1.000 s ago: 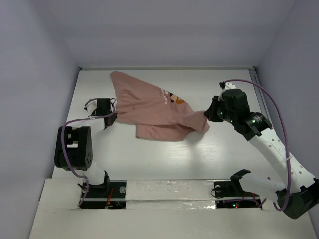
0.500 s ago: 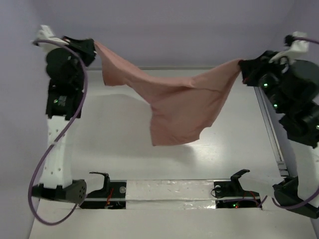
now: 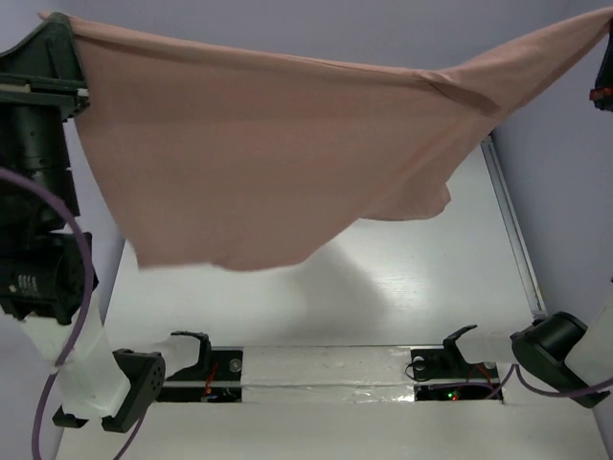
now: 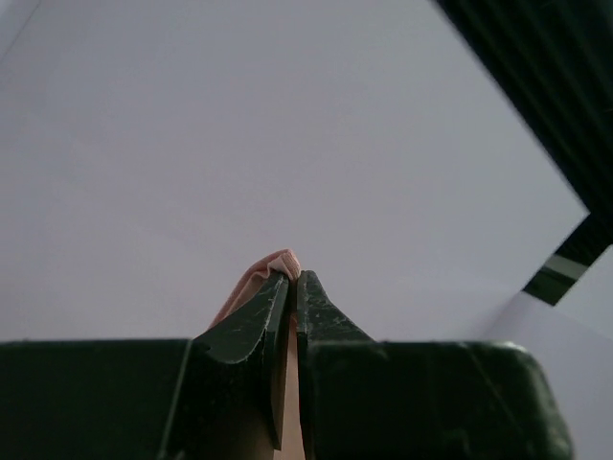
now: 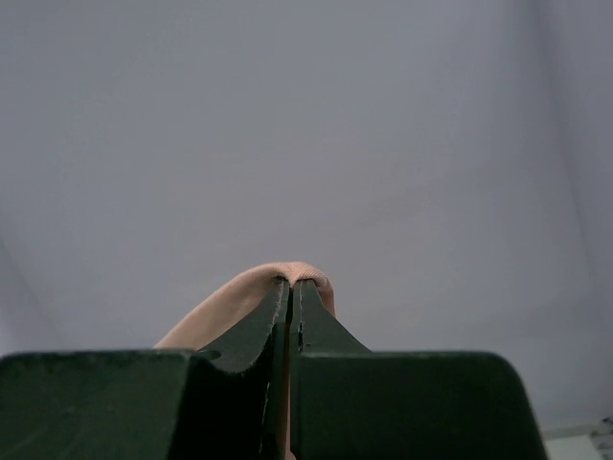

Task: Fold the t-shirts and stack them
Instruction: Flatten the tshirt out

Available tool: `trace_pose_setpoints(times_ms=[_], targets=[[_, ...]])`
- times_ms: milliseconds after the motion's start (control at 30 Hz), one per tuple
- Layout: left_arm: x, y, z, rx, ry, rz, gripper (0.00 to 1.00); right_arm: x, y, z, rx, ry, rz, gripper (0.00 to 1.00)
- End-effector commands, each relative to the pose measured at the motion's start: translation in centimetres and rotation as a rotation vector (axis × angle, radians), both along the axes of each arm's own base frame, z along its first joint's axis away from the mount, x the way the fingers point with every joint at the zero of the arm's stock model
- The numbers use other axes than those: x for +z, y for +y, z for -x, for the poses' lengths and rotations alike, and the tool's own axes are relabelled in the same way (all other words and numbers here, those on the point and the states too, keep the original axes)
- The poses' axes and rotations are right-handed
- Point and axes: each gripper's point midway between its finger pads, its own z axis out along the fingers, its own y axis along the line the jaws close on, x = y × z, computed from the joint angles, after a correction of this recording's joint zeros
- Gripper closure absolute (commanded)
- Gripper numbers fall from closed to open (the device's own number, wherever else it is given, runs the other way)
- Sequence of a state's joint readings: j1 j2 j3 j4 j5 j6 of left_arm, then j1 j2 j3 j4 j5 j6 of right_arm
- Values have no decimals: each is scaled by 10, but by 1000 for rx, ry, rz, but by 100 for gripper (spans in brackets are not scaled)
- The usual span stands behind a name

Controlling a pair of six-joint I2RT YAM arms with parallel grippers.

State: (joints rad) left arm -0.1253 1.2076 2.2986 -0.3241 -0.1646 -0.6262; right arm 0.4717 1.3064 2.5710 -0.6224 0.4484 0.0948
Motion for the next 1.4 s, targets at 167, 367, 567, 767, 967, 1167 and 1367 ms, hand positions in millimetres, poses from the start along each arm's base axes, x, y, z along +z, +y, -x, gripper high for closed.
trace_pose_setpoints(times_ms=[167,367,567,767,967,1167,1367], targets=[[-131,1,-173,15,412,-26,100,-10,29,-123,-257,41,200,100],[-185,11,-237,40,531,-21,100,-54,33,-219,-217,127,264,100],[-194,8,-292,1,554,-10,100,-81,-7,-284,-169,159,171,100],[-156,-1,-306,-95,443,15,100,-41,-19,-256,-159,31,142,100],[-148,13,-297,-86,412,16,100,-52,-7,-240,-73,93,133,100],[-210,27,-286,-5,546,-57,100,-148,25,-205,142,373,103,100],[-352,43,-224,49,739,-86,100,-331,45,-136,277,724,15,100]])
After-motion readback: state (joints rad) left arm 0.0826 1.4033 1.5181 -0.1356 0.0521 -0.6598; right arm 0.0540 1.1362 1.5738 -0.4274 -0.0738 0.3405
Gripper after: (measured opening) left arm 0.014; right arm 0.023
